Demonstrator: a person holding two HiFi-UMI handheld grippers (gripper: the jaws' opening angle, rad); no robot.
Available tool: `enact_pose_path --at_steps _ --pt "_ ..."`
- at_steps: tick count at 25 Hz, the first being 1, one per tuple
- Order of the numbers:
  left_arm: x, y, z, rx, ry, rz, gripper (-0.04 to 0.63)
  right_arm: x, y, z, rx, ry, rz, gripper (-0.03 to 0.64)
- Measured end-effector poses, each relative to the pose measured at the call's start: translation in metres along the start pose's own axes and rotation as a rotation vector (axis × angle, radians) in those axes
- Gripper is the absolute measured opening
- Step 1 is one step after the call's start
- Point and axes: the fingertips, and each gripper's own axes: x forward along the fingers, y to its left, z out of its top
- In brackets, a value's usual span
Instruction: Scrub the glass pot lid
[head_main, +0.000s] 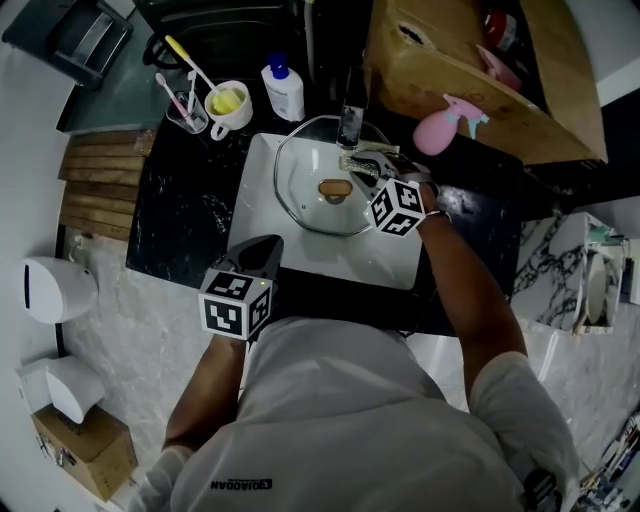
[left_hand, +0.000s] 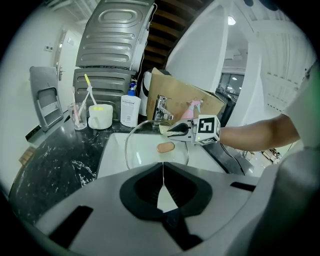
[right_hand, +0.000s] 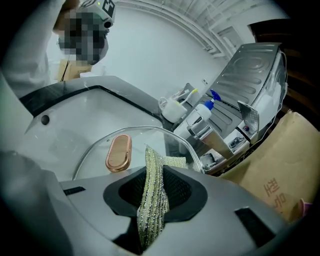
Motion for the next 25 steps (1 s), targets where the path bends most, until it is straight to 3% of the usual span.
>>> enact_pose_path --at_steps 25 --pt "0.011 -0.009 0.005 0.083 0.03 -0.102 0.015 -0.022 0.039 -0.022 0.134 0.054 -0.022 0.1"
